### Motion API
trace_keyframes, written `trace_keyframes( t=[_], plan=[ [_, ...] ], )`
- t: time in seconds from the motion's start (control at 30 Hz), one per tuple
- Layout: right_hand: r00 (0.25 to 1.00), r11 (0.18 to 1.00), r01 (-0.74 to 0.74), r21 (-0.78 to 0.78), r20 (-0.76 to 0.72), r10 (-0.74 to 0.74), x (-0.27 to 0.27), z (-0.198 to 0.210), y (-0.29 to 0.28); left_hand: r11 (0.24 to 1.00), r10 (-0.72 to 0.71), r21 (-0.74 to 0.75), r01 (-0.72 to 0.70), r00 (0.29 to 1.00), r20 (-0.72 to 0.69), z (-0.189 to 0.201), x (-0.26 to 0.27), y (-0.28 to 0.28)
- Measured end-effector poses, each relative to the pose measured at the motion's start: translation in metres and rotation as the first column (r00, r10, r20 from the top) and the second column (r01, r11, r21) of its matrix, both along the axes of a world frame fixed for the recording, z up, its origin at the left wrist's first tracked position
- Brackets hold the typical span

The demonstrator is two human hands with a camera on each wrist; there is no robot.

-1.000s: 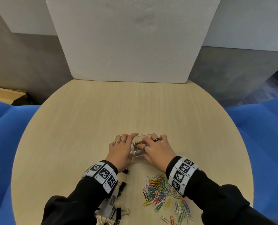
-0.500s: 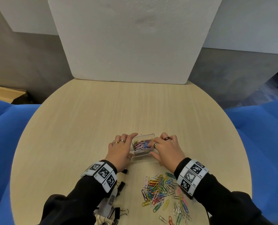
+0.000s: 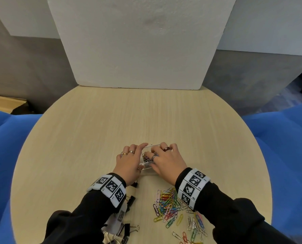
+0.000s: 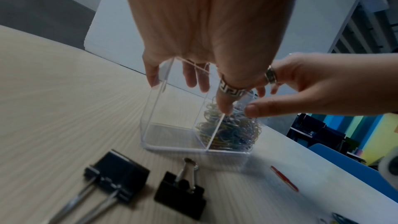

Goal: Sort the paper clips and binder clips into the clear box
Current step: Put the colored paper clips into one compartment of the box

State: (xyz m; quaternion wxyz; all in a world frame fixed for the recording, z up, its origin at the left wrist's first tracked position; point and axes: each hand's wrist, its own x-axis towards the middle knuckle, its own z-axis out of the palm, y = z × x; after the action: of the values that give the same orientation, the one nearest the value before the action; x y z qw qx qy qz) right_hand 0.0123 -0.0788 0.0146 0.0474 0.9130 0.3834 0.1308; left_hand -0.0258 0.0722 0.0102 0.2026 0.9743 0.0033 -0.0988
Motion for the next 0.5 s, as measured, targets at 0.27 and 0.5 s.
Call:
trace_keyframes(
  t=[0.27,0.5],
  plan=[
    [0.985,0.972,0.102,0.21,-0.161,-0.068,0.001,0.008,-0.025,1.0,-0.015,0.024,0.016,1.0,-0.018,0.006,-0.001,-0.001],
    [0.663,0.998,0.04,0.046,-0.748,0.008,-0.041,-0.007,-0.048,1.0,-0.018,0.021,0.019,1.0,-0.014,0.003,0.0,0.0]
  ],
)
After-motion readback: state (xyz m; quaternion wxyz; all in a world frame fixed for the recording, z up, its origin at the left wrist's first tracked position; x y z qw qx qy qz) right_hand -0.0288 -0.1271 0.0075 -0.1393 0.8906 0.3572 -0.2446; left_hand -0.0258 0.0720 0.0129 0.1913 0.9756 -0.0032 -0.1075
